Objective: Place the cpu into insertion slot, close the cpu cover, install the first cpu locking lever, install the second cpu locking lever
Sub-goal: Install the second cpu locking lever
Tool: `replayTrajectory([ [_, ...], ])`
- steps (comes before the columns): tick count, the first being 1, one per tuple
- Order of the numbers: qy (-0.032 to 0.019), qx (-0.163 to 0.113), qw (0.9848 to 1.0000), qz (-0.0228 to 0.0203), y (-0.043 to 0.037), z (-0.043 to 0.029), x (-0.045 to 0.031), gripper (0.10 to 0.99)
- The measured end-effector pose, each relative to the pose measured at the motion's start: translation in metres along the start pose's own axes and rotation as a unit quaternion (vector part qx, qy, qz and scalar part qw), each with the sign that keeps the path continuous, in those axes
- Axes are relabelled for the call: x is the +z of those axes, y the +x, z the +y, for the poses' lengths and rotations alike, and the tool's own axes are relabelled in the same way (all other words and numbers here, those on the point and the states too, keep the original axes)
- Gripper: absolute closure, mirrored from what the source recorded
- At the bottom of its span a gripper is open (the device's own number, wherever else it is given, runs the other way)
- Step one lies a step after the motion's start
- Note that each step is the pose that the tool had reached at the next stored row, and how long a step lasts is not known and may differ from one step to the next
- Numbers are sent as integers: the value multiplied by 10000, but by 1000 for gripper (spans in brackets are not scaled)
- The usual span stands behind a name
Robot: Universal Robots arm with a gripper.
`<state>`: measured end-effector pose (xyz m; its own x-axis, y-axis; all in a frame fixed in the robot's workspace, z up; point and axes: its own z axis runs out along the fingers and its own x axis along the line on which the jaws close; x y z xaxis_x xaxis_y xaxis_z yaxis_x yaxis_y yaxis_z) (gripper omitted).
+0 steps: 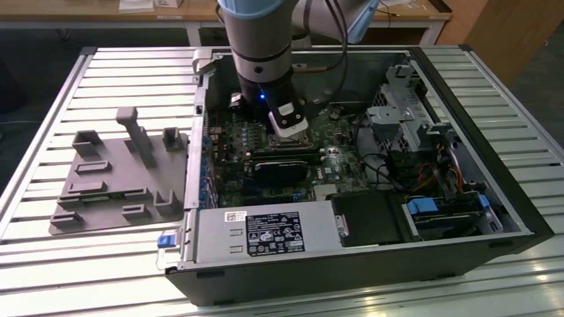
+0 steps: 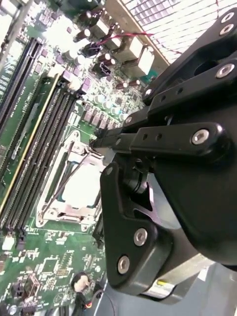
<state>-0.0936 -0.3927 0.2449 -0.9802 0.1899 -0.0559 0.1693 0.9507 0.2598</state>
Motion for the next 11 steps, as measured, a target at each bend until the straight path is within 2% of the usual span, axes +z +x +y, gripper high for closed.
replayTrajectory([
  [2, 54, -6, 10000, -10, -4, 6, -17, 980],
  [6, 247, -24, 9997, -37, -18, 15, -46, 980],
  [7, 278, -26, 9996, -40, -24, 17, -50, 980],
  [11, 323, -25, 9995, -38, -73, 28, -53, 980],
])
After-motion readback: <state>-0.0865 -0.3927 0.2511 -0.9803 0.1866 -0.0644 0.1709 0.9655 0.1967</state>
